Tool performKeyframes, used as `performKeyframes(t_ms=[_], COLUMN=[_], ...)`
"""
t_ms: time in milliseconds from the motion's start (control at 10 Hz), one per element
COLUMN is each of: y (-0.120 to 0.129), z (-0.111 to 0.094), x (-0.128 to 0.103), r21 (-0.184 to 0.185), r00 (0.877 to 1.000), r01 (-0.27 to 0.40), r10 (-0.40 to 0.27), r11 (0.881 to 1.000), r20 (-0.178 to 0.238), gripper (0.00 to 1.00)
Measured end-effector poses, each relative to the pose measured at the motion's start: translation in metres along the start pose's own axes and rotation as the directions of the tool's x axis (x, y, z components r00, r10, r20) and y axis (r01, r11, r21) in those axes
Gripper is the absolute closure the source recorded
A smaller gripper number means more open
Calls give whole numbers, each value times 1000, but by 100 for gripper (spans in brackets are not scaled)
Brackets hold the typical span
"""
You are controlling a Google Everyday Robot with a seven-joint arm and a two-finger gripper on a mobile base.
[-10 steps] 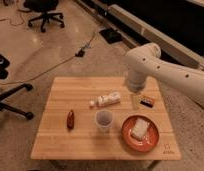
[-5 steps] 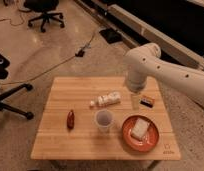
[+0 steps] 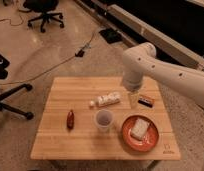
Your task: Stand the bottle upright
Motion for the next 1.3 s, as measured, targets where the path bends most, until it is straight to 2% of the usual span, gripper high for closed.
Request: performKeyframes(t_ms=[200, 1300], y=[4, 37], z=[5, 35], x=[-2, 18], r21=[7, 9], r00=[1000, 996], r01=[15, 79], r10=[-15, -80], r11=[1000, 997], r20=[8, 26], gripper=[20, 20])
